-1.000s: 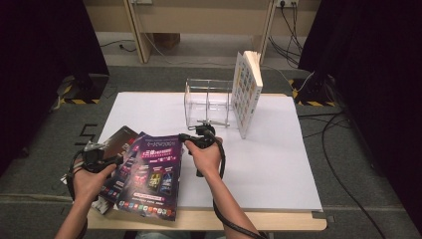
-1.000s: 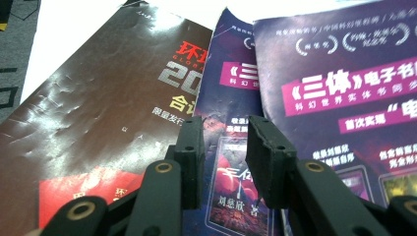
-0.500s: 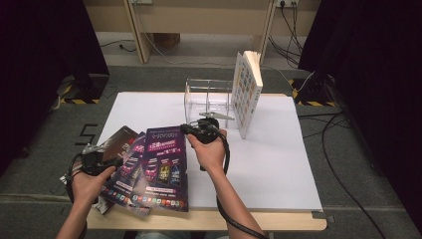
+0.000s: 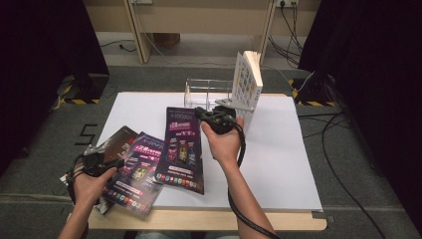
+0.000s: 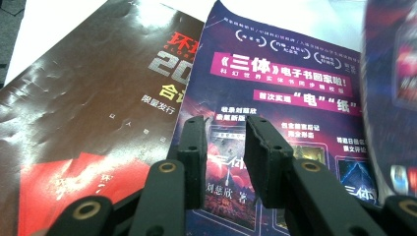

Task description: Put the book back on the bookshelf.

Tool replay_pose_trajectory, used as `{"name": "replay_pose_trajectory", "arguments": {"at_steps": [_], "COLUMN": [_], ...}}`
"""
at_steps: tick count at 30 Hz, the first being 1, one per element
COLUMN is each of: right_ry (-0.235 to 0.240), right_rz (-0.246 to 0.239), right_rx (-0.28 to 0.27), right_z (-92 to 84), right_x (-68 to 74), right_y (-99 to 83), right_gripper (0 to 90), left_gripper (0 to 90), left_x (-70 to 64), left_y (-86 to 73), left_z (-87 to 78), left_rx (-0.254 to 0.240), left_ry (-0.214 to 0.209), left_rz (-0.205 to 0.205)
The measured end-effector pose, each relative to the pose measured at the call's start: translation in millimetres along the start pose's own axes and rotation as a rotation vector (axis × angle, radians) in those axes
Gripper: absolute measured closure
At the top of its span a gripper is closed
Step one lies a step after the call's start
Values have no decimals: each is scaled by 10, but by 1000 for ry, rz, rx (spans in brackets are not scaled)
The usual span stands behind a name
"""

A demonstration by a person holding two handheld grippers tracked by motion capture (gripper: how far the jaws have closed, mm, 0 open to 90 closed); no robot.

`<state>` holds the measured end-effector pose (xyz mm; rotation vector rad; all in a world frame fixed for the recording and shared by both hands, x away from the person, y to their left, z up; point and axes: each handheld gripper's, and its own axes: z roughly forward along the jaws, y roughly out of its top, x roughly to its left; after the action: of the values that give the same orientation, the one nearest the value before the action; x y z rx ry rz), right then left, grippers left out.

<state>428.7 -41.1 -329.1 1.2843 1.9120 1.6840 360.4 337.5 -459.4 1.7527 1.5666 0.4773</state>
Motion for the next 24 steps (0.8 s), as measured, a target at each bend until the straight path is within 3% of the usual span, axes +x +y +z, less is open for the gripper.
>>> {"name": "replay_pose_trajectory", "arguments": {"at_steps": [10,24], "right_ry": [-35,-102], "right_rz": [-42,-71], "right_rx": [-92,-160], "right_z": [-249,-467], "right_x": [-15,-112], "right_y": [346,710], "right_gripper": [854,854], "left_gripper": [697,706], "left_x": [9,19], "left_y": [-9,-11], "left_z": [2,6], "left_rx": [-5,-8], "left_ry": [-1,0], "left_rz": [-8,-13]}}
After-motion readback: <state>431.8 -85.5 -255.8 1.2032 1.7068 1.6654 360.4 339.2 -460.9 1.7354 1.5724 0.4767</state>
